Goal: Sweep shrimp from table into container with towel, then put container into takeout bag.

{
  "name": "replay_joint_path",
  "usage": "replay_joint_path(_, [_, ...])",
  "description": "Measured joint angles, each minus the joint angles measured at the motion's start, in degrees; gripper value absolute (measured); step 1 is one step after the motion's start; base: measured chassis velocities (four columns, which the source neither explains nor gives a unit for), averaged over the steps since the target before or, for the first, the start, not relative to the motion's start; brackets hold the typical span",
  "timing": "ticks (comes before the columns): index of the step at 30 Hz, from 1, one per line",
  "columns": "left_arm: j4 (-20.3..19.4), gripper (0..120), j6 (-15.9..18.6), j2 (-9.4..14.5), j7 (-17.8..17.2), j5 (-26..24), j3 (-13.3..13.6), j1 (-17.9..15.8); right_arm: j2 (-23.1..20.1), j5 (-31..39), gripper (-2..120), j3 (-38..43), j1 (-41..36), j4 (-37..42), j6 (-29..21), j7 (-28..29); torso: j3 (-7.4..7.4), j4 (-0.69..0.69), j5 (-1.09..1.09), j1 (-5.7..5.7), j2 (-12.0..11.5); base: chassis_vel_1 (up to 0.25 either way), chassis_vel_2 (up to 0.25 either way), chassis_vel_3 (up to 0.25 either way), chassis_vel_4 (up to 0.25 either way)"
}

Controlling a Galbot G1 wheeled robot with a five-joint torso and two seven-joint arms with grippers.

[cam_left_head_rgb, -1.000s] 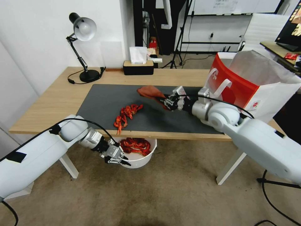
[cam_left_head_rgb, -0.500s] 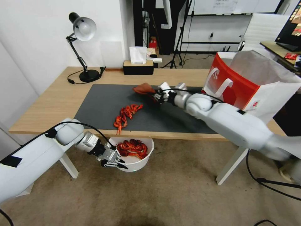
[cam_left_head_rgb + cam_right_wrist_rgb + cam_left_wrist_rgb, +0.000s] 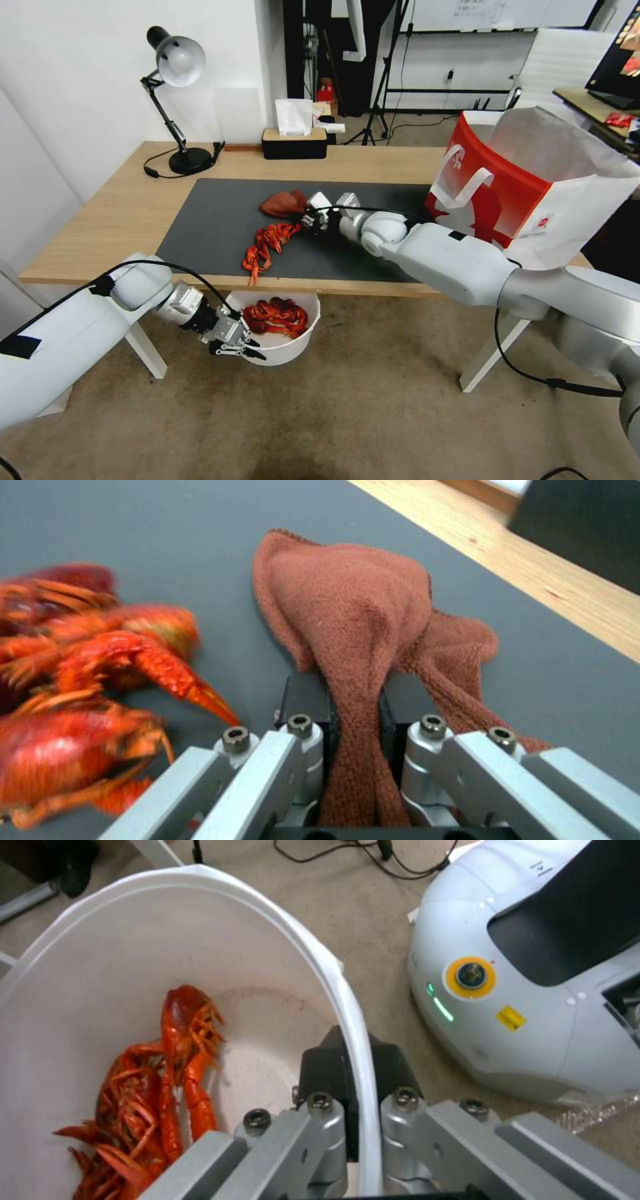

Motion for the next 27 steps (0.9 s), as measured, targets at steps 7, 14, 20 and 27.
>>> replay_joint_path(7, [-0.18,0,-0.4,0.81,0.12,-0.06,-1.52,0.6,0.04,0.27,8,-1.17,-0.07,2.29,0.0,0.02,-0.01,-0.01,0.0,0.0,0.0,0.0,0.0,0.0,0.0])
replay_joint_path(14, [-0.87,0,-0.4,1.38,0.17,-0.27,-2.45,1.18,-0.4,0.53,8,-2.2,-0.02,4.66,0.19,-0.44,-0.01,-0.01,0.0,0.0,0.01,0.0,0.0,0.0,0.0])
replay_joint_path(20, [-1.46,0,-0.37,1.71,0.18,-0.38,-2.99,1.67,-1.79,0.79,8,-3.41,-0.25,8.69,0.54,-0.79,-0.01,0.0,0.0,0.0,0.01,0.0,0.0,0.0,0.0])
replay_joint_path(27, [-1.8,0,-0.33,2.08,0.18,-0.46,-3.3,1.77,-3.33,0.78,8,-4.39,-0.63,11.71,0.93,-1.26,-0.01,-0.01,0.0,0.0,0.01,0.0,0.0,0.0,0.0])
